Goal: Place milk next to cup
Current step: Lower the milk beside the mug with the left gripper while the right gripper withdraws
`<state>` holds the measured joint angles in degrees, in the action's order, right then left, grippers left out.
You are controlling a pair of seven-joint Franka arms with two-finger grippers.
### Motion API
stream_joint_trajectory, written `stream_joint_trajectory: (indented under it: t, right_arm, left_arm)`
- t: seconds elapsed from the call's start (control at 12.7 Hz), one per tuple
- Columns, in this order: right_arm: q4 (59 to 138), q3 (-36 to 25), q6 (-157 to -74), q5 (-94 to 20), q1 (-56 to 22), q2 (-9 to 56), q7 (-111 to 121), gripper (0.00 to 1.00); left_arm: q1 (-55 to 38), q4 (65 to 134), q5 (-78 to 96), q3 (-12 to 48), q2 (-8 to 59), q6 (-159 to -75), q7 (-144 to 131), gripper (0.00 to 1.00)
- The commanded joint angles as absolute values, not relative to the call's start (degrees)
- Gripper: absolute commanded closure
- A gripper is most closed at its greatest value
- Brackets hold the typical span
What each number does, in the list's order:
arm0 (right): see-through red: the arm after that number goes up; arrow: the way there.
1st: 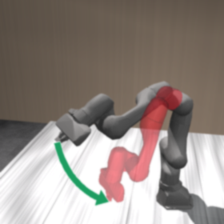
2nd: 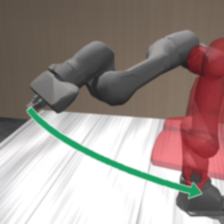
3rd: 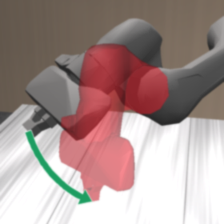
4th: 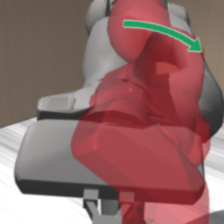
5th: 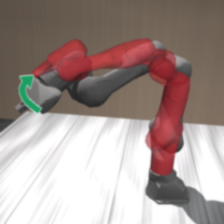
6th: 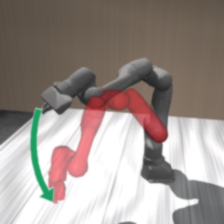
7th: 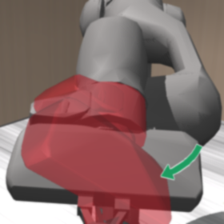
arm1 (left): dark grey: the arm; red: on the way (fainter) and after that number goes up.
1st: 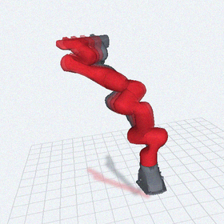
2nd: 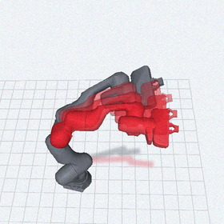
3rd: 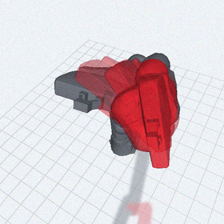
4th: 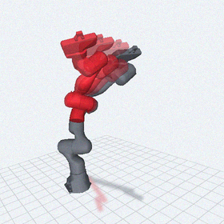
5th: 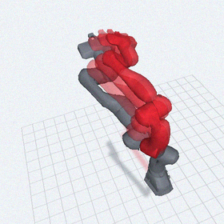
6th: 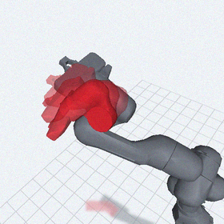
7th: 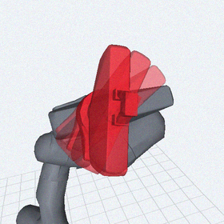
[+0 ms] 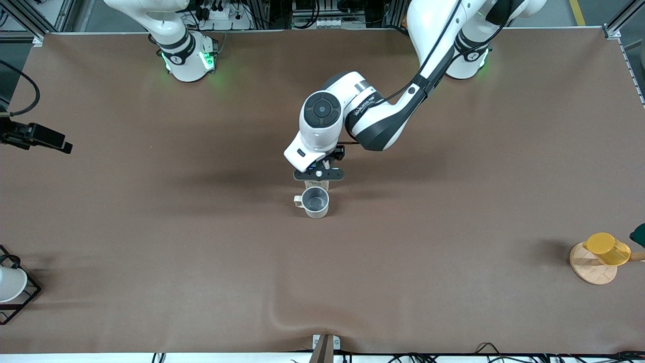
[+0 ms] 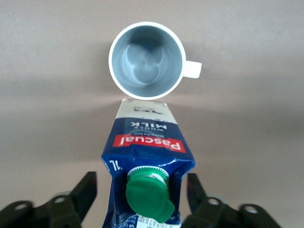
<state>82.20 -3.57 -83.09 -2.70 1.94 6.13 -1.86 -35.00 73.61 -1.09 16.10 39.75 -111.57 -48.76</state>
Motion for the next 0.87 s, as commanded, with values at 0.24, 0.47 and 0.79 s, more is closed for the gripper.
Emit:
stream_joint_trajectory:
  t: [0.24,0.47,0.79]
  right_arm:
    - [92.53,-3.25,-89.11,-1.49,3.34,-0.87,1.05,0.00]
    - [94.13,-2.99,-89.39,-1.58,2.81,-2.64,-0.70,0.00]
    - [92.99,-2.99,-89.30,-2.02,2.90,-2.20,-1.31,0.00]
  left_arm:
    - [-34.29,73.56,-2.64,14.86,25.61,-104.61,-52.99,0.00]
    - [-26.40,73.65,-3.25,13.19,17.78,-98.02,-52.30,0.00]
    - [-13.92,74.27,-5.53,13.27,12.75,-89.40,-38.11,0.00]
